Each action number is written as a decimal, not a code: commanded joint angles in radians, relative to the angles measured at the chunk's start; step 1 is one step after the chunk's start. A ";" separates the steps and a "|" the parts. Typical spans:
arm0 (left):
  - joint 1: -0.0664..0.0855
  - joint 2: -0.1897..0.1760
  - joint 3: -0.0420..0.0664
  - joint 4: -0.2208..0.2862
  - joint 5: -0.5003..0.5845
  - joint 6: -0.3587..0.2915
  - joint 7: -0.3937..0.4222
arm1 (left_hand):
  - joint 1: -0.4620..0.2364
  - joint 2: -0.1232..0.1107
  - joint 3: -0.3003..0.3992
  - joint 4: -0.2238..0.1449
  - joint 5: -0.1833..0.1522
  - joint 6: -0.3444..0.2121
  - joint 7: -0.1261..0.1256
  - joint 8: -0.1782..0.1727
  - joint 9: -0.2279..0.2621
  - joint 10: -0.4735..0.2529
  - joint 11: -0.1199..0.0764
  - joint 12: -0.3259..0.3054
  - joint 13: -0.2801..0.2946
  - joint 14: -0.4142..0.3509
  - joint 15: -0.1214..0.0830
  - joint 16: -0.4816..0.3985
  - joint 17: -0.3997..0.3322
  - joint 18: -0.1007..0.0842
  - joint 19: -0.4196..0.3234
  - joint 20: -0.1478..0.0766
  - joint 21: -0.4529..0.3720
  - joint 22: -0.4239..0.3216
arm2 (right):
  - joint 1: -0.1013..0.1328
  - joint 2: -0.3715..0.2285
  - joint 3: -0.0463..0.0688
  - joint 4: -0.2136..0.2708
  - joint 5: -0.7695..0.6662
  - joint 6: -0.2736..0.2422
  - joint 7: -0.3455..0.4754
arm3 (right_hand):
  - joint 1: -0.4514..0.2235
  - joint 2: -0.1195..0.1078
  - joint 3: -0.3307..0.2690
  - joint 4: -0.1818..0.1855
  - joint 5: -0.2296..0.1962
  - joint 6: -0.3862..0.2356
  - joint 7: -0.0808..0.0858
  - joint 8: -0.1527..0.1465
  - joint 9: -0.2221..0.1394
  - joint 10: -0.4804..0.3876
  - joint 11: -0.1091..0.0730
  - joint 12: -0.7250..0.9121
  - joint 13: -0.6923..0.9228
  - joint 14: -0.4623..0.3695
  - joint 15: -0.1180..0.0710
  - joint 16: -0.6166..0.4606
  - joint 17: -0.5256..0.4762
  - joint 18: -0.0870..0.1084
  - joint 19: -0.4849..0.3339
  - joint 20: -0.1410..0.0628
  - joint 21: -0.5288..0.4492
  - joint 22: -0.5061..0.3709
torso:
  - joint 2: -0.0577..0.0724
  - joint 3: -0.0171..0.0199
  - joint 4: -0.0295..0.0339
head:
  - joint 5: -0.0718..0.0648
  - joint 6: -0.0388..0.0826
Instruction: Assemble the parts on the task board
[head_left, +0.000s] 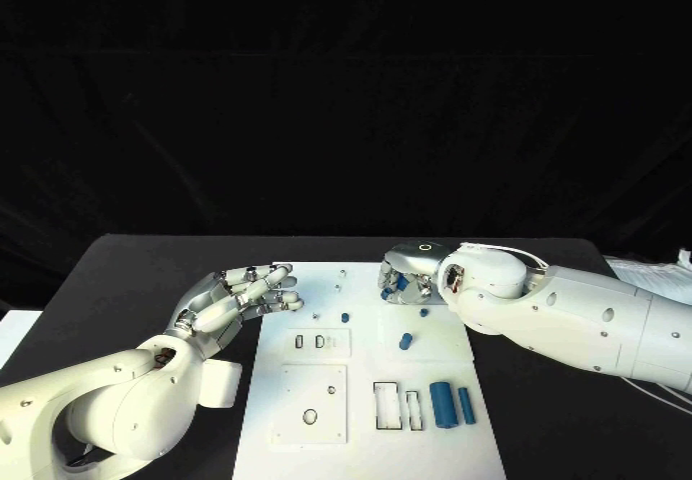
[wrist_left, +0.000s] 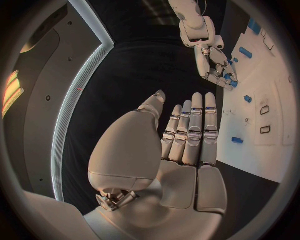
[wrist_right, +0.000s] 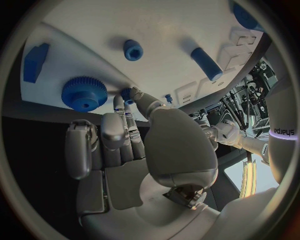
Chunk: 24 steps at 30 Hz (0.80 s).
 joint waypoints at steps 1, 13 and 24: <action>0.002 0.000 0.001 0.002 0.002 0.005 -0.002 | -0.007 0.001 -0.007 -0.001 -0.005 -0.008 0.006 -0.007 -0.002 -0.010 0.003 -0.006 -0.002 -0.008 0.000 -0.004 0.002 0.008 -0.006 0.003 0.001 -0.002 | -0.001 0.003 0.000 -0.002 -0.017 0.022 0.003 | -0.005 0.008 0.000 0.011 0.001 0.006 -0.001 -0.001 0.002 0.003 -0.003 -0.003 -0.001 0.022 -0.001 0.005 -0.002 -0.018 0.002 0.003 0.006 0.001 | 0.003 -0.0002 0.0004 | 0.001 0.000; 0.002 -0.001 0.001 0.003 0.002 -0.007 -0.010 | -0.007 0.002 -0.010 -0.005 -0.005 -0.015 0.009 -0.010 -0.002 -0.019 0.006 -0.008 -0.002 -0.010 0.002 -0.005 0.005 0.008 -0.008 0.005 0.001 -0.002 | -0.001 0.005 0.000 -0.013 -0.016 0.017 0.014 | 0.013 0.035 0.038 0.035 0.017 0.037 -0.010 0.006 0.008 0.028 -0.012 0.001 0.001 0.025 -0.007 0.033 0.028 -0.021 0.007 -0.001 0.019 0.022 | 0.008 -0.0012 0.0023 | -0.004 -0.010; 0.002 0.000 0.001 -0.002 0.002 -0.006 -0.013 | -0.007 0.003 -0.011 -0.006 -0.005 -0.019 0.011 -0.011 -0.002 -0.023 0.008 -0.008 -0.003 -0.010 0.002 -0.005 0.006 0.008 -0.008 0.005 0.001 -0.002 | -0.001 0.002 0.002 0.002 0.005 -0.149 0.043 | 0.021 0.043 0.051 0.047 0.048 0.073 -0.025 0.018 0.021 0.072 -0.026 0.005 0.006 0.028 -0.018 0.056 0.052 -0.026 0.018 -0.010 0.032 0.047 | 0.011 -0.0030 0.0070 | -0.009 0.000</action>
